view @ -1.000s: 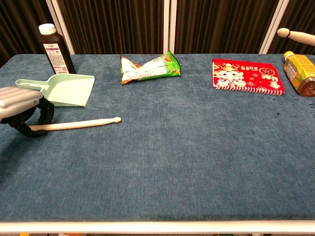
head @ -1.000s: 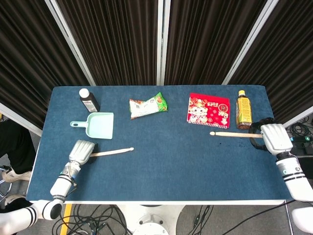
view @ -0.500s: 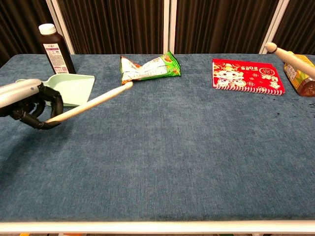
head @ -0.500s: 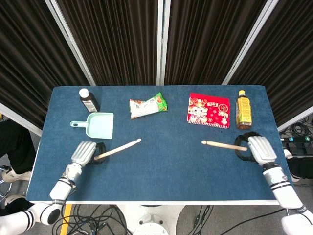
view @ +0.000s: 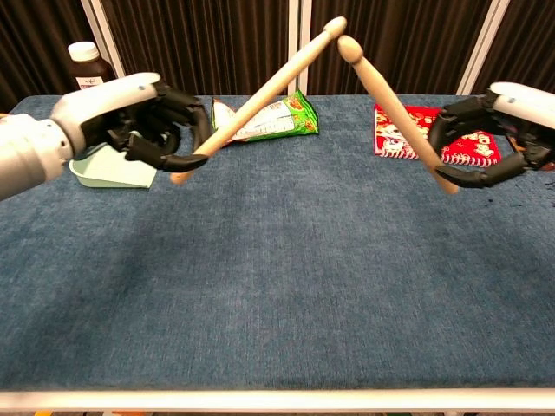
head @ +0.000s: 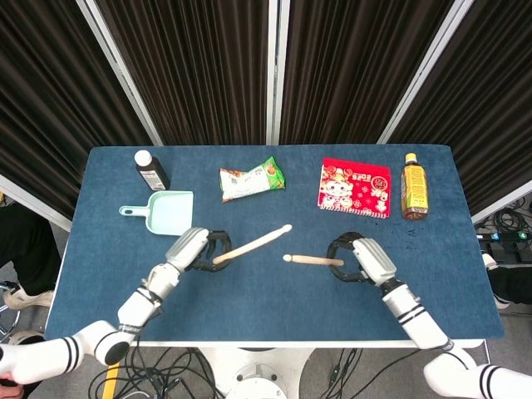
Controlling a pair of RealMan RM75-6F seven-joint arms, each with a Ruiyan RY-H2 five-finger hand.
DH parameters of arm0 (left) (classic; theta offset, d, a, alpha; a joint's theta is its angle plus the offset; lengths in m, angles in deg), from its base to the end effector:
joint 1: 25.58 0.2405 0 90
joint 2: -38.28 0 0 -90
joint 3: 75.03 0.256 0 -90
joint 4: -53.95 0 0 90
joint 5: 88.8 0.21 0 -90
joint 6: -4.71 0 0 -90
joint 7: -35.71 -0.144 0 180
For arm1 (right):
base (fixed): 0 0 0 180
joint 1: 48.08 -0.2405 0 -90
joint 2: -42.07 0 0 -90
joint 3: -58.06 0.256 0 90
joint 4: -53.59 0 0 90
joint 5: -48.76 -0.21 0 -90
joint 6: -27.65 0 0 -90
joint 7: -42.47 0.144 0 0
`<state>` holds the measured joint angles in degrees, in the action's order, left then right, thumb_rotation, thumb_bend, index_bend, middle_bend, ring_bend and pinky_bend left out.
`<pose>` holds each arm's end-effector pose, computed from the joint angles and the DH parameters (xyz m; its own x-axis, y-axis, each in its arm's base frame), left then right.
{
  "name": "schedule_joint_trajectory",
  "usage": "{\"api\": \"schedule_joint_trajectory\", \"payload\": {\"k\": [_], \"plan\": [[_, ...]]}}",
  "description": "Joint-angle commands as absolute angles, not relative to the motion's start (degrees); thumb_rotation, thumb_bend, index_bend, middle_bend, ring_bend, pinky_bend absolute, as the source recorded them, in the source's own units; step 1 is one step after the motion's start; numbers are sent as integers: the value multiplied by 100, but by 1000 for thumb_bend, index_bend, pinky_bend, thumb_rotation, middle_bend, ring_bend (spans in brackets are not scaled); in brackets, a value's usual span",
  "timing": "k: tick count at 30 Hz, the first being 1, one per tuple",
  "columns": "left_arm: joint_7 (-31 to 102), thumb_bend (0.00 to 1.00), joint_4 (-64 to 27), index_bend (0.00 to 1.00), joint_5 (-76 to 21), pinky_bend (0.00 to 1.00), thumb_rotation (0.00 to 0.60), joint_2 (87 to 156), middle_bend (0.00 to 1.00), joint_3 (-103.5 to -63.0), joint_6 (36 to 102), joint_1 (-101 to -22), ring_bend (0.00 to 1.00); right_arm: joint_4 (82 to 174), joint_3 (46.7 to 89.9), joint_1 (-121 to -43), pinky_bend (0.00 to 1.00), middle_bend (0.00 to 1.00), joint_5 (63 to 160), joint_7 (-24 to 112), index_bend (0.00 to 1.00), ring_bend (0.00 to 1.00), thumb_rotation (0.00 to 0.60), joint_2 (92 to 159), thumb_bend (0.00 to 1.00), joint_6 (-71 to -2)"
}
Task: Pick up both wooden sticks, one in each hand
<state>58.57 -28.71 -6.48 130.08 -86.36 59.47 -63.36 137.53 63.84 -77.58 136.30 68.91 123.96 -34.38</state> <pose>-0.1329 0.3194 -0.0292 -0.1148 0.4782 0.8707 0.9006 -0.3199 0.2944 -0.2067 -0.2940 0.0229 -0.0629 -0.3967 0.9158 -0.9403 -0.2840 -0.1876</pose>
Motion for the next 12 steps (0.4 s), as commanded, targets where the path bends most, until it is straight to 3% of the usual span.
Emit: {"api": "schedule_joint_trajectory", "payload": {"k": [1, 12], "plan": [[5788, 455, -2922, 658, -691, 910, 600, 13109, 673, -8715, 5863, -6484, 729, 13895, 6524, -7868, 231, 549, 13499, 6641, 635, 331, 600, 12580, 626, -3414], [5676, 454, -3002, 658, -871, 911, 600, 13191, 672, -8790, 5719, -6764, 728, 13995, 6753, -8118, 231, 553, 13096, 6118, 643, 336, 600, 12921, 628, -3223]]}}
